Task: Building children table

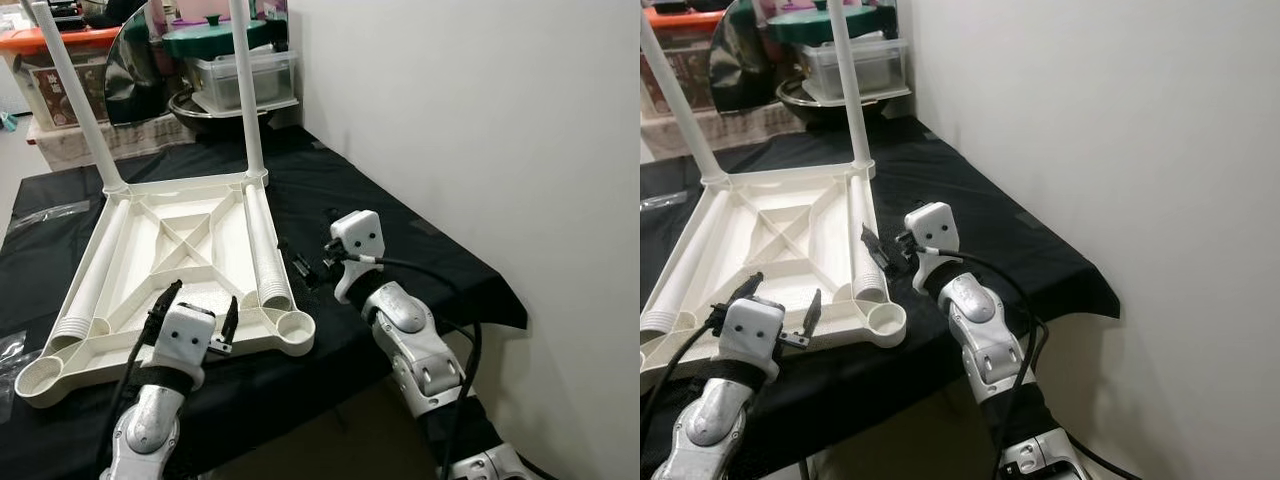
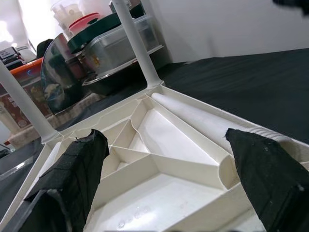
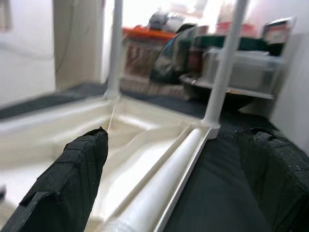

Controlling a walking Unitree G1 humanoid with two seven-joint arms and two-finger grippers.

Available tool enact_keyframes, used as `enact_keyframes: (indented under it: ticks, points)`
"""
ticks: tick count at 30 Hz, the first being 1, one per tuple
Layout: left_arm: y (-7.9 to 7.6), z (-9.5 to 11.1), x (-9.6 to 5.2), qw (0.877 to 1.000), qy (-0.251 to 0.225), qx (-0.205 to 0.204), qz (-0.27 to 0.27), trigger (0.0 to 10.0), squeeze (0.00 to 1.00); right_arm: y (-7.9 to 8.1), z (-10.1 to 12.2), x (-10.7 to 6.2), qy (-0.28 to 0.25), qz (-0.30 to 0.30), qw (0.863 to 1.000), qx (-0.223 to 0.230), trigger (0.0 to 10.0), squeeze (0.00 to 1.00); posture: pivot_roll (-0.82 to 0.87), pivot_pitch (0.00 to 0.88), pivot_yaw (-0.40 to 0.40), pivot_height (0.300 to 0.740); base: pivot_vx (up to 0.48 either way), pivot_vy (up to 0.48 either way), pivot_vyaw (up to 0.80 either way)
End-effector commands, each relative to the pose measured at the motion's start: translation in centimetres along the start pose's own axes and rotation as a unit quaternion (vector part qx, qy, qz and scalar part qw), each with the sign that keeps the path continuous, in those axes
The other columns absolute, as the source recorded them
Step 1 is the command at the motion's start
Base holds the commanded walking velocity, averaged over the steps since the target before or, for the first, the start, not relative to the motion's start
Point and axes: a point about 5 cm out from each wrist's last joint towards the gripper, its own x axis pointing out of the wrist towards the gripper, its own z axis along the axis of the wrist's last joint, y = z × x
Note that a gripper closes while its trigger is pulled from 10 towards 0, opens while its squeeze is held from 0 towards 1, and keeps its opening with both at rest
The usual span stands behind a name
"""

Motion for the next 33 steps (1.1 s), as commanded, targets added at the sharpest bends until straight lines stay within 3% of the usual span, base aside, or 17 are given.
enact_keyframes:
  ticks: [1, 5, 10, 21, 26, 28, 30, 31, 33]
  points:
    - [0.9, -0.3, -0.3, 1.000, 0.006, 0.015, 0.015, 10.0, 0.00, 0.4, -1.0, -0.2, 0.021, 0.024, 0.999, -0.022, 10.0, 0.00, 0.02, 0.000, -0.023, 0.740, 0.000, 0.000, 0.00]
    - [2.4, -1.1, -1.3, 0.998, 0.024, 0.031, 0.048, 10.0, 0.00, 0.3, -2.5, -0.4, 0.056, 0.061, 0.995, -0.063, 10.0, 0.00, 0.09, 0.000, -0.068, 0.740, 0.000, 0.000, 0.00]
    - [5.0, -2.3, -3.6, 0.990, 0.062, 0.051, 0.113, 10.0, 0.00, 0.0, -3.5, 0.6, 0.090, 0.061, 0.991, -0.076, 10.0, 0.00, 0.15, 0.000, -0.114, 0.740, 0.000, 0.000, 0.10]
    - [4.6, -2.4, -4.0, 0.990, 0.065, 0.050, 0.116, 10.0, 0.00, 0.3, -3.5, 1.4, 0.085, 0.051, 0.994, -0.048, 10.0, 0.00, 0.17, 0.000, -0.131, 0.740, 0.000, 0.000, 0.63]
    - [3.9, -2.5, -3.8, 0.991, 0.063, 0.045, 0.105, 10.0, 0.00, -1.0, -4.6, 0.4, 0.120, 0.067, 0.983, -0.124, 10.0, 0.00, 0.16, 0.000, -0.135, 0.740, 0.000, 0.000, 0.00]
    - [3.9, -2.5, -3.8, 0.991, 0.063, 0.045, 0.105, 10.0, 0.00, -1.0, -4.6, 0.4, 0.120, 0.067, 0.983, -0.124, 10.0, 0.00, 0.16, 0.000, -0.135, 0.740, 0.000, 0.000, 0.00]
    - [3.6, -2.6, -3.7, 0.992, 0.063, 0.044, 0.100, 10.0, 0.00, -1.9, -5.4, -1.3, 0.153, 0.139, 0.962, -0.179, 10.0, 0.00, 0.15, 0.000, -0.128, 0.740, 0.000, 0.000, 0.00]
    - [3.6, -2.6, -3.7, 0.992, 0.063, 0.044, 0.100, 10.0, 0.00, -1.9, -5.4, -1.3, 0.153, 0.139, 0.962, -0.179, 10.0, 0.00, 0.15, 0.000, -0.128, 0.740, 0.000, 0.000, 0.00]
    - [3.4, -2.7, -3.5, 0.993, 0.062, 0.043, 0.094, 10.0, 0.00, -3.6, -5.6, -2.8, 0.183, 0.179, 0.943, -0.213, 10.0, 0.00, 0.13, 0.000, -0.123, 0.740, 0.000, 0.000, 0.00]
